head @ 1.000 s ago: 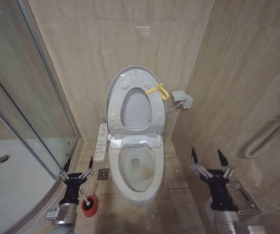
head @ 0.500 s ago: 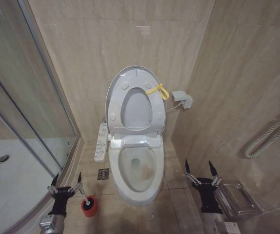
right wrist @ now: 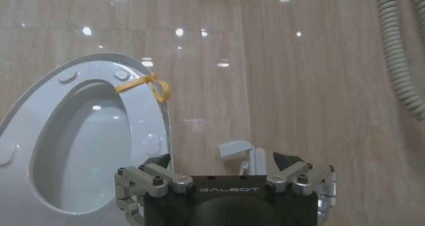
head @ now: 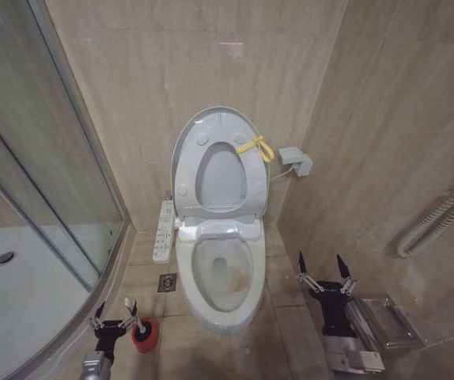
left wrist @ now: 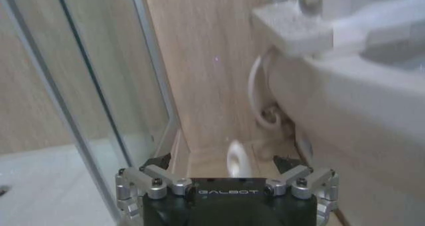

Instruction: Open the toilet lid, clean the toilet bowl with a toilet brush, close the toilet lid, and flush.

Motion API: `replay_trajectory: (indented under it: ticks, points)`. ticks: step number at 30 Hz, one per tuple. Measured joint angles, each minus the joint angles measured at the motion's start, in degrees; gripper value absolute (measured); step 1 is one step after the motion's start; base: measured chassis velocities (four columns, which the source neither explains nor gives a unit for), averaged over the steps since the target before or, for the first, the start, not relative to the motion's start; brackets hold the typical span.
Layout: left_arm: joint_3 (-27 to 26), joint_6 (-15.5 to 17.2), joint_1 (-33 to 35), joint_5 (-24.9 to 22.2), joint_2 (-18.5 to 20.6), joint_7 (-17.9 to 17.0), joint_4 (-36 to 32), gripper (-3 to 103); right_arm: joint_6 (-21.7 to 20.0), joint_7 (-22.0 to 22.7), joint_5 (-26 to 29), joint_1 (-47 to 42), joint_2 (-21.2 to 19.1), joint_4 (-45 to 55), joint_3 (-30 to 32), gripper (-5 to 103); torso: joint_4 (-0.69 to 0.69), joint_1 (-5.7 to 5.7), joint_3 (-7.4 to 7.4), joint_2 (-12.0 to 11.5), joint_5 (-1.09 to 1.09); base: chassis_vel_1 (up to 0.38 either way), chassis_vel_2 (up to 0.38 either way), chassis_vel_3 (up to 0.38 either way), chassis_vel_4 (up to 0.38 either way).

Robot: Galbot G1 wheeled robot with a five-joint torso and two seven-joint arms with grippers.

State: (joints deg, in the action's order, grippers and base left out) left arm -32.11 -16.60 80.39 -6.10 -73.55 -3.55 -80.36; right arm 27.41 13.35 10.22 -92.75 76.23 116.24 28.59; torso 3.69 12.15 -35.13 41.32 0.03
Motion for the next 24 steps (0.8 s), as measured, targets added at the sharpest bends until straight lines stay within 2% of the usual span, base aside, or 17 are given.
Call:
replay_trajectory:
  ticks: [2,9,16,19,20,24]
  points:
    - [-0.06,-1.51,-1.6,0.66,-0.61,1.06,3.87,100,0.25,-0.49,0.03,0.75,-0.48,-0.83,-0.34,100,-0.05,0.0,0.0,0.0,0.01,0.0,0.0,0.0,0.0]
    - [0.66,-3.21,-6.92,2.84,-2.54,2.08,11.54,100,1.26,-1.05,0.19,1.3,-1.69,-2.1,-0.32,100,-0.01,0.0,0.0,0.0,0.0,0.0,0.0,0.0,0.0]
    - [1.76,-3.08,-7.23,2.53,-5.47,-0.74,11.92,100,1.51,-1.43,0.87,2.59,-2.51,-3.32,-0.38,100,-0.02,0.0,0.0,0.0,0.0,0.0,0.0,0.0,0.0]
    - [2.83,-1.05,-6.36,2.08,-7.23,-5.77,9.75,100,1.6,-1.88,1.17,3.48,-2.76,-4.2,-0.67,100,-0.01,0.0,0.0,0.0,0.0,0.0,0.0,0.0,0.0]
    - [2.83,-1.05,-6.36,2.08,-7.23,-5.77,9.75,100,1.6,-1.88,1.17,3.48,-2.76,-4.2,-0.67,100,-0.01,0.0,0.0,0.0,0.0,0.0,0.0,0.0,0.0]
    - [3.55,3.17,-6.0,0.83,-8.68,-13.86,8.13,100,1.76,-2.29,1.46,4.42,-2.89,-5.27,-1.08,100,-0.01,0.0,0.0,0.0,0.0,0.0,0.0,0.0,0.0]
